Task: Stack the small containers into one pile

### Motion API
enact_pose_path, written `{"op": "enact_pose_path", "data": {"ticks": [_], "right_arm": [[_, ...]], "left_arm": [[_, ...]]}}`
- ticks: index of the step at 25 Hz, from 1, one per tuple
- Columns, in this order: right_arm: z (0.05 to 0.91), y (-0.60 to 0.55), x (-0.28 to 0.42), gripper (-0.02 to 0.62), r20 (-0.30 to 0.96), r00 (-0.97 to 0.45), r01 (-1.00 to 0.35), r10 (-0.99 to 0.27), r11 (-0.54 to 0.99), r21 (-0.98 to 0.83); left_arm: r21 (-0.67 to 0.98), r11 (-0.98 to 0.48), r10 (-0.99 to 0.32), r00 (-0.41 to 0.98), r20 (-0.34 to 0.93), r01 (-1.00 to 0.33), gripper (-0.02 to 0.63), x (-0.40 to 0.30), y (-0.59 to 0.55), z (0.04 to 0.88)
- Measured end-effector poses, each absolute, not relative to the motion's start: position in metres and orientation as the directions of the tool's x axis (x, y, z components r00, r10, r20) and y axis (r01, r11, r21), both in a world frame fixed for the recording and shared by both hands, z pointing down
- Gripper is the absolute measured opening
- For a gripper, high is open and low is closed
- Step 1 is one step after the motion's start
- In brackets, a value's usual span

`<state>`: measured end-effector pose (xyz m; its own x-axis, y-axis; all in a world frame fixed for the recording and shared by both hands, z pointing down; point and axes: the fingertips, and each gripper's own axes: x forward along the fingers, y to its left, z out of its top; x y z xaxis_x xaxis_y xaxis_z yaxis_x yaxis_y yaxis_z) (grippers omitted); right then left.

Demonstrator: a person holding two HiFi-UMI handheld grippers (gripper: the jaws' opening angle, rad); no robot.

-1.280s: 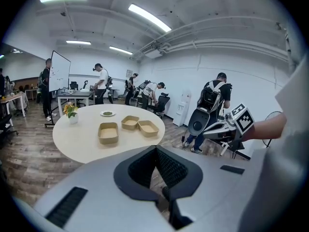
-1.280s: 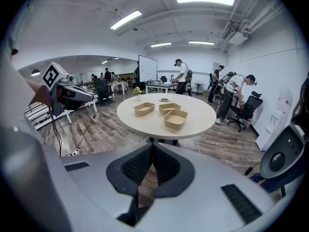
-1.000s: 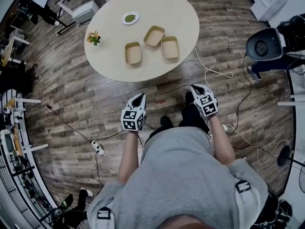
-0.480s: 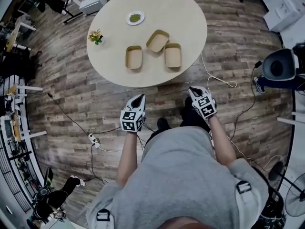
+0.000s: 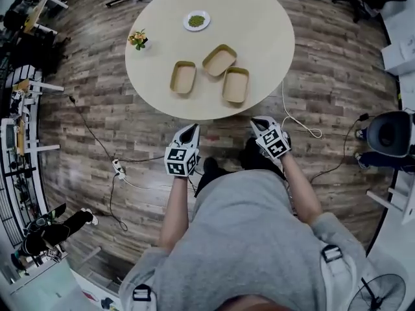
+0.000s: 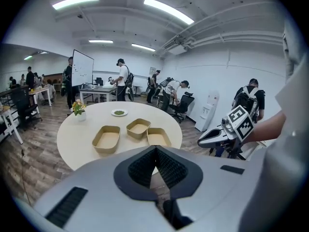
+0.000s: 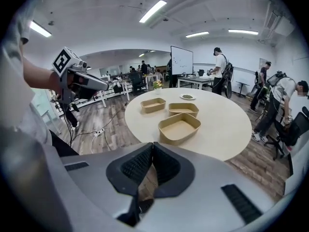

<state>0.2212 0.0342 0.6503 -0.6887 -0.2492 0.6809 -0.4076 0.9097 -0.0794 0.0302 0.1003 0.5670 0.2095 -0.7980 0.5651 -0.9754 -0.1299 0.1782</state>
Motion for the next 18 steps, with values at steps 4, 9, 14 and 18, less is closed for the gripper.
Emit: {"op": "enact_pose_path", "data": {"ticks": [4, 9, 14, 18], "right_arm": [[0.658, 0.022, 0.234, 0.006, 0.694, -0.696, -0.328, -0.184, 0.941, -0.080], [0.661, 0.002, 0.232, 0.006, 0.686, -0.715, -0.251, -0.133, 0.965, -0.075], [0.658, -0.011, 0.228, 0.006, 0.673, -0.734, -0.208, -0.098, 0.974, -0.086], [0.657, -0.014, 0.221, 0.006, 0.670, -0.739, -0.173, -0.069, 0.981, -0.091]], "left_arm": [[0.182, -0.059, -0.810, 0.154, 0.566, -0.982, 0.017, 0.048, 0.100, 0.571], [0.168, 0.016, -0.817, 0.084, 0.571, -0.986, 0.017, 0.053, 0.100, 0.572], [0.166, 0.074, -0.823, 0.034, 0.567, -0.983, 0.017, 0.056, 0.093, 0.573], [0.165, 0.081, -0.828, 0.026, 0.561, -0.983, 0.017, 0.056, 0.080, 0.573]]}}
